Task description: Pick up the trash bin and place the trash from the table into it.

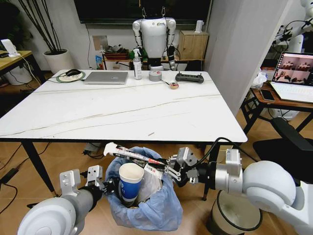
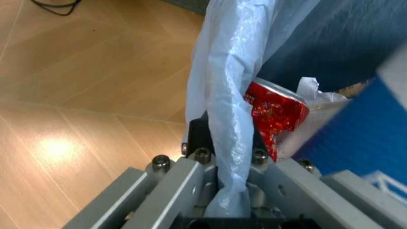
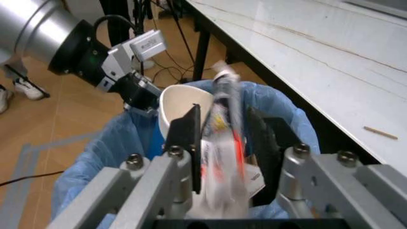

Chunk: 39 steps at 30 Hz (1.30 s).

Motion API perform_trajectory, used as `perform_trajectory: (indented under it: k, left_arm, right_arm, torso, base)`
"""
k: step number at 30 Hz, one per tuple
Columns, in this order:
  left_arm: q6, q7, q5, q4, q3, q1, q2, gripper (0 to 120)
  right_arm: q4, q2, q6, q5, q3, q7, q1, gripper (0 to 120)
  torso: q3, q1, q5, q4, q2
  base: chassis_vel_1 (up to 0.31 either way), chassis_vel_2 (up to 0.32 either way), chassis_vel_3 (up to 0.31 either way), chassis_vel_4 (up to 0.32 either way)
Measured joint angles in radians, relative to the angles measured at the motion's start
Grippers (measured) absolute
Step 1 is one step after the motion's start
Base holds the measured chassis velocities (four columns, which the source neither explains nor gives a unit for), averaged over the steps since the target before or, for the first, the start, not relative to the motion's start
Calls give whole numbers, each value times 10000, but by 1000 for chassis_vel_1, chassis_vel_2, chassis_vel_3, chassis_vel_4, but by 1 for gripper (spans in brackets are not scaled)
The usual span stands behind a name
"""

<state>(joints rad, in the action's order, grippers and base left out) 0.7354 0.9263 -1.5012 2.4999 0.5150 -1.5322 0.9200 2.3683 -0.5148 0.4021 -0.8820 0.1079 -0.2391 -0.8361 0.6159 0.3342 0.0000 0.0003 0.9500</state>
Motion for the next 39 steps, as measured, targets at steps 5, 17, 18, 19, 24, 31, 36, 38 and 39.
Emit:
perform_trajectory:
  k: [5, 17, 18, 19, 24, 31, 36, 38, 39]
  left_arm:
    - [0, 0, 0, 0, 0, 0, 0, 0]
    - [0, 0, 0, 0, 0, 0, 0, 0]
    - [0, 0, 0, 0, 0, 1, 0, 0]
    - [0, 0, 0, 0, 0, 0, 0, 0]
    - [0, 0, 0, 0, 0, 0, 0, 0]
    - [0, 0, 0, 0, 0, 0, -1, 0]
    - [0, 0, 0, 0, 0, 0, 0, 0]
    - [0, 0, 0, 0, 0, 0, 0, 0]
    - [0, 0, 0, 0, 0, 0, 0, 0]
  right_arm:
    - [-142, -60, -147, 387, 241, 11, -6, 45]
    - [-191, -224, -263, -134, -510, 460, -80, 86]
    - [-125, -274, -254, -331, -614, 652, -58, 90]
    - [-57, -339, -245, -524, -713, 885, -38, 94]
    - [210, -1019, -164, -1527, -1143, 3150, 88, 100]
    - [-128, -2146, 188, -1728, -2220, 6503, -543, 100]
    - [67, -2724, 477, -1198, -4101, 6824, -2032, 100]
    - [268, -3019, 677, -999, -4771, 6894, -2631, 100]
    - [268, -3019, 677, -999, -4771, 6894, -2631, 100]
  torso:
    - [0, 0, 0, 0, 0]
    - [0, 0, 0, -1, 0]
    - [0, 0, 0, -1, 0]
    - [0, 0, -1, -1, 0]
    - [-1, 0, -1, 0, 0]
    - [0, 1, 3, 1, 0]
    - [-1, 2, 1, -1, 0]
    - [-3, 1, 1, -2, 0]
    - [-3, 1, 1, -2, 0]
  base:
    - [0, 0, 0, 0]
    - [0, 0, 0, 0]
    - [0, 0, 0, 0]
    - [0, 0, 0, 0]
    - [0, 0, 0, 0]
    - [0, 0, 0, 0]
    - [0, 0, 0, 0]
    - [0, 0, 0, 0]
    - [0, 0, 0, 0]
